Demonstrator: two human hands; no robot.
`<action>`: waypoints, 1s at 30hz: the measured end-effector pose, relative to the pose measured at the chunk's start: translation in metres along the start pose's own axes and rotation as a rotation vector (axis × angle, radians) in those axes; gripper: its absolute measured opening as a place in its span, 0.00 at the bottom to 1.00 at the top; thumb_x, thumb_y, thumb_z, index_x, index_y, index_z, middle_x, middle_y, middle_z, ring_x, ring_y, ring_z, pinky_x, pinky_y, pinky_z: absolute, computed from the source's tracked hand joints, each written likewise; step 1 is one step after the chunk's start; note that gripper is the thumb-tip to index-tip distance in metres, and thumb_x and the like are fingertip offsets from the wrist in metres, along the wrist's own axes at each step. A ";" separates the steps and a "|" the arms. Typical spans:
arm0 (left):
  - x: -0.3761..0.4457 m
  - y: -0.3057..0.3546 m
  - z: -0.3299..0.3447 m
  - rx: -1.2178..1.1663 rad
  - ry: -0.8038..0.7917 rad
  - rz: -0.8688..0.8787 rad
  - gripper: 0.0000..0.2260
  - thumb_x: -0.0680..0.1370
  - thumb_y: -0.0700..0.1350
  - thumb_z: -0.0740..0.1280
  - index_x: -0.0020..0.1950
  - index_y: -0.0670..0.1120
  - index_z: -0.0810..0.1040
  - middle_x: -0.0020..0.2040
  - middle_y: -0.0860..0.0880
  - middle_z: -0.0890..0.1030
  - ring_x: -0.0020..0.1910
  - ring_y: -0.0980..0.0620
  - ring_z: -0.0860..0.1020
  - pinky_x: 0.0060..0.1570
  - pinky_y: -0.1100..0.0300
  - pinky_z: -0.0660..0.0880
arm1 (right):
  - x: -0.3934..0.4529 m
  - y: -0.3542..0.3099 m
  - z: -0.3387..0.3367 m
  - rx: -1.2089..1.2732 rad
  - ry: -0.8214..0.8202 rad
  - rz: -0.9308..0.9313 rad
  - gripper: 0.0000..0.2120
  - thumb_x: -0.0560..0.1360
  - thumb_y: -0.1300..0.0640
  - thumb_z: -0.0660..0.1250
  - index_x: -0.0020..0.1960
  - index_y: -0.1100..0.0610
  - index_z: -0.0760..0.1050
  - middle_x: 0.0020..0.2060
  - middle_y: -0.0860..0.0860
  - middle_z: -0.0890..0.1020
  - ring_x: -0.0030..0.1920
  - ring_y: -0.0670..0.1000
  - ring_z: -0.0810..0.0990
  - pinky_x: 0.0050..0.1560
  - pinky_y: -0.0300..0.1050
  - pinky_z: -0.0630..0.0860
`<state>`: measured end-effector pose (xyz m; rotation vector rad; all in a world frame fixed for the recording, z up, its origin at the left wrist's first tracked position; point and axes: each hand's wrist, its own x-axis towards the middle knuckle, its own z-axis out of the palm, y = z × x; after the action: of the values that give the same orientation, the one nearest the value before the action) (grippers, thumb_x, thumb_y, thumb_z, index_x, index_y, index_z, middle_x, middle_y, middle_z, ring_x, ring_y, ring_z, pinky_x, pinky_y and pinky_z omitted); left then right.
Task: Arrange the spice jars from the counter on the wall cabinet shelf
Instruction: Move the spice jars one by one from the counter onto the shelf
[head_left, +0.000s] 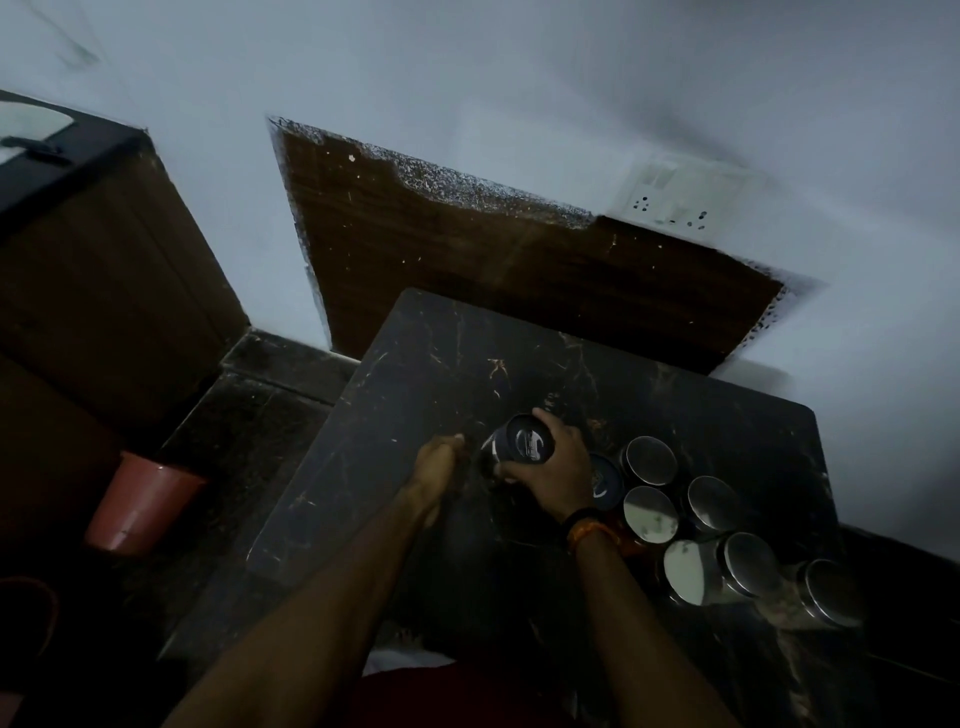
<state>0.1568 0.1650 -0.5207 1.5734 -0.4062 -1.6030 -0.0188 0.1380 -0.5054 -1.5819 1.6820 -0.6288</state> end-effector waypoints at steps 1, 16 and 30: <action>-0.003 0.000 -0.001 -0.031 -0.024 -0.045 0.15 0.84 0.50 0.58 0.55 0.43 0.81 0.47 0.42 0.85 0.42 0.47 0.83 0.41 0.54 0.80 | -0.002 -0.002 -0.005 0.072 -0.013 -0.025 0.45 0.57 0.50 0.83 0.71 0.43 0.69 0.63 0.48 0.71 0.64 0.51 0.73 0.63 0.44 0.72; -0.035 0.027 0.026 -0.407 -0.461 -0.142 0.28 0.76 0.63 0.66 0.69 0.46 0.78 0.62 0.37 0.81 0.57 0.40 0.80 0.51 0.49 0.79 | -0.007 -0.029 -0.076 0.544 -0.148 -0.233 0.37 0.69 0.69 0.72 0.75 0.55 0.66 0.70 0.50 0.74 0.67 0.47 0.76 0.63 0.44 0.77; -0.051 0.047 0.060 -0.300 -0.626 0.190 0.32 0.68 0.34 0.75 0.71 0.43 0.71 0.67 0.38 0.76 0.64 0.37 0.78 0.60 0.45 0.78 | 0.001 -0.042 -0.092 0.931 0.030 -0.053 0.34 0.67 0.45 0.77 0.71 0.45 0.70 0.67 0.54 0.76 0.62 0.56 0.80 0.57 0.55 0.80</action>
<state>0.1094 0.1552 -0.4431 0.7640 -0.5905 -1.8806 -0.0639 0.1205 -0.4171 -0.9294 1.0813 -1.2363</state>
